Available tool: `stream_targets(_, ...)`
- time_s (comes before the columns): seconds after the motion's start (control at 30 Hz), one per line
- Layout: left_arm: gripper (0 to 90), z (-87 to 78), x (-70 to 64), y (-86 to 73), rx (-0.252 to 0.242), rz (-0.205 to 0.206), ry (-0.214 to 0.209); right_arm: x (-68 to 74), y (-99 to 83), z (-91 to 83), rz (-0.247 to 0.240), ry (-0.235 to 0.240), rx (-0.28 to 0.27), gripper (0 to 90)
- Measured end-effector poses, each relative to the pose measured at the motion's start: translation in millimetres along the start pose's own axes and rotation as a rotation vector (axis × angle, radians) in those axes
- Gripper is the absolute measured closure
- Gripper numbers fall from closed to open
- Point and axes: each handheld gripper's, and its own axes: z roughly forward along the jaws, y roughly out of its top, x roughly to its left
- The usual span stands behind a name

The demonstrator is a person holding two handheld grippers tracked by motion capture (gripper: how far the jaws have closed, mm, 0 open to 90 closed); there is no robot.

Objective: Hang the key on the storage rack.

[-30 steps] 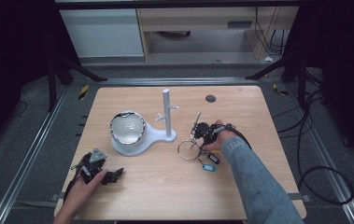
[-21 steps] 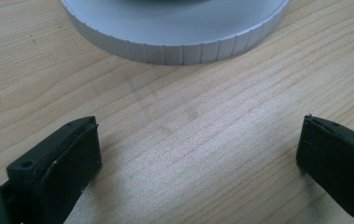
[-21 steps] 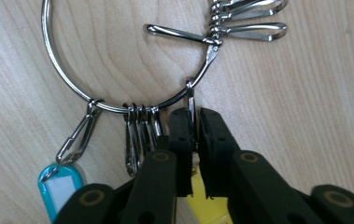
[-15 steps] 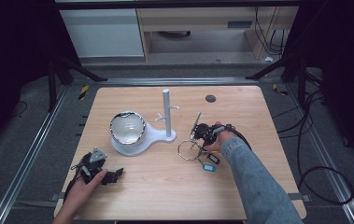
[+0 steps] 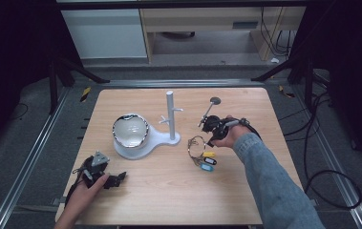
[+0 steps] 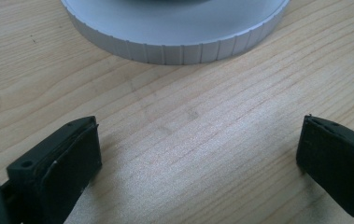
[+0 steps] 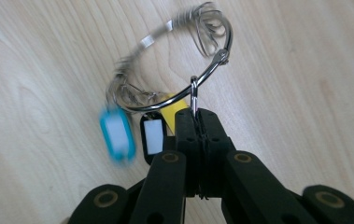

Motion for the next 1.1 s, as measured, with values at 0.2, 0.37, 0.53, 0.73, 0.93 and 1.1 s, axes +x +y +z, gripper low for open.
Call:
stream_targets(0.2, 0.0, 0.3, -0.4, -0.1, -0.006, -0.005, 0.000, 1.4, 8.8, -25.0, -0.011, -0.016, -0.028, 88.7)
stream_targets(0.37, 0.0, 0.3, -0.4, -0.1, -0.006, -0.005, -0.001, 1.2, 13.5, -38.0, -0.012, -0.025, -0.039, 88.7)
stream_targets(0.53, 0.0, 0.3, -0.3, -0.2, -0.006, -0.003, -0.001, 1.9, 17.9, -47.2, -0.013, -0.035, -0.042, 88.7)
stream_targets(0.73, 0.0, 0.1, -0.3, -0.1, -0.004, -0.002, -0.001, 2.8, 22.8, -59.1, -0.021, -0.046, -0.050, 88.7)
stream_targets(0.93, 0.0, 0.3, -0.3, -0.3, -0.007, -0.003, -0.001, 2.6, 27.8, -72.2, -0.038, -0.065, -0.056, 88.7)
stream_targets(1.1, 0.0, 0.1, -0.3, -0.1, -0.003, -0.002, 0.000, 2.3, 30.9, -83.6, -0.031, -0.077, -0.063, 88.7)
